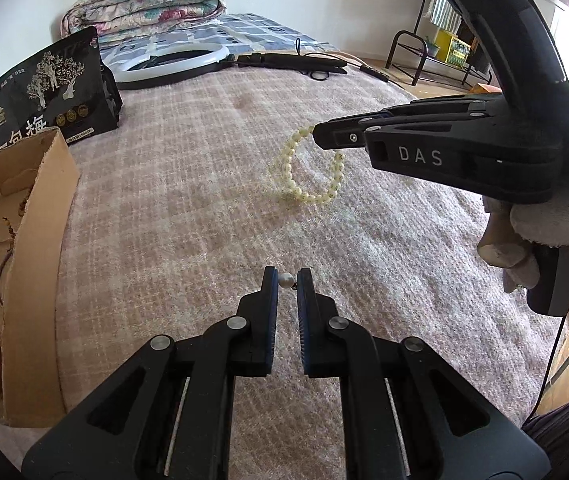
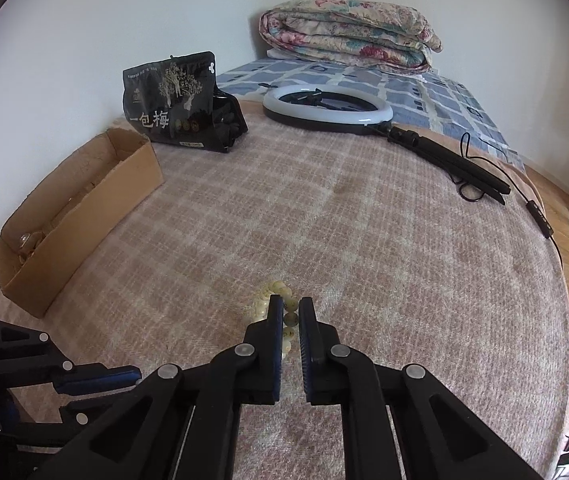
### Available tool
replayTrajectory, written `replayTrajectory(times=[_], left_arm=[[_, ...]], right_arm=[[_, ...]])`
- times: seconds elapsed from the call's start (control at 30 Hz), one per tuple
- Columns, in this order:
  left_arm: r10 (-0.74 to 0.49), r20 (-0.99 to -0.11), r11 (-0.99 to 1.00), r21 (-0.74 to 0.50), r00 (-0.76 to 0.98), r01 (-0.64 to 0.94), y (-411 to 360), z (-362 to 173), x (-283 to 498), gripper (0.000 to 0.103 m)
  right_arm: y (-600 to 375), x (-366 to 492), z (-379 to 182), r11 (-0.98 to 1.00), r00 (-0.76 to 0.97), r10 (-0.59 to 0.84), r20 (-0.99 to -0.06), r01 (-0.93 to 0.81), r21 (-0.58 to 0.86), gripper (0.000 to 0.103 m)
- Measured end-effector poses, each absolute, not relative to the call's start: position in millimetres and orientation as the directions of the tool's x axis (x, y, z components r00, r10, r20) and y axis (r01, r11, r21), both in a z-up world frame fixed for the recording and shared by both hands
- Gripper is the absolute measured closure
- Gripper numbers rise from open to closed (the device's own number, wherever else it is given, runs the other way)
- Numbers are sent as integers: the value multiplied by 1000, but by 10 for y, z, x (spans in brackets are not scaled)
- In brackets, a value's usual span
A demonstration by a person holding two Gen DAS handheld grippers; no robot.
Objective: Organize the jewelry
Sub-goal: 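Carry the earring into the box and open the left tool while the right tool releases the bracelet there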
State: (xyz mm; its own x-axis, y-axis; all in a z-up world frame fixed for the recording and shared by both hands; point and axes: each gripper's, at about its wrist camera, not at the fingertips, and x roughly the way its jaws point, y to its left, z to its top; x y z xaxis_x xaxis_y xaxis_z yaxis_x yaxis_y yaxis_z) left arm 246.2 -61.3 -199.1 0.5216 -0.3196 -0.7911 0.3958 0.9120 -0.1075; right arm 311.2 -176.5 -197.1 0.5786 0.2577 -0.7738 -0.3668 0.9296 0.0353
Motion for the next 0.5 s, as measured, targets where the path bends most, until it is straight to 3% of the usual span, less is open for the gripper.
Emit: replayTrajectory(times=[0.5], left_arm=[[-347,-740,913,-125,577,389,-412,-1635,2296,95]], right_arm=[[-1624,2867,-1548,932,628,237,-741,-363,-10,98]])
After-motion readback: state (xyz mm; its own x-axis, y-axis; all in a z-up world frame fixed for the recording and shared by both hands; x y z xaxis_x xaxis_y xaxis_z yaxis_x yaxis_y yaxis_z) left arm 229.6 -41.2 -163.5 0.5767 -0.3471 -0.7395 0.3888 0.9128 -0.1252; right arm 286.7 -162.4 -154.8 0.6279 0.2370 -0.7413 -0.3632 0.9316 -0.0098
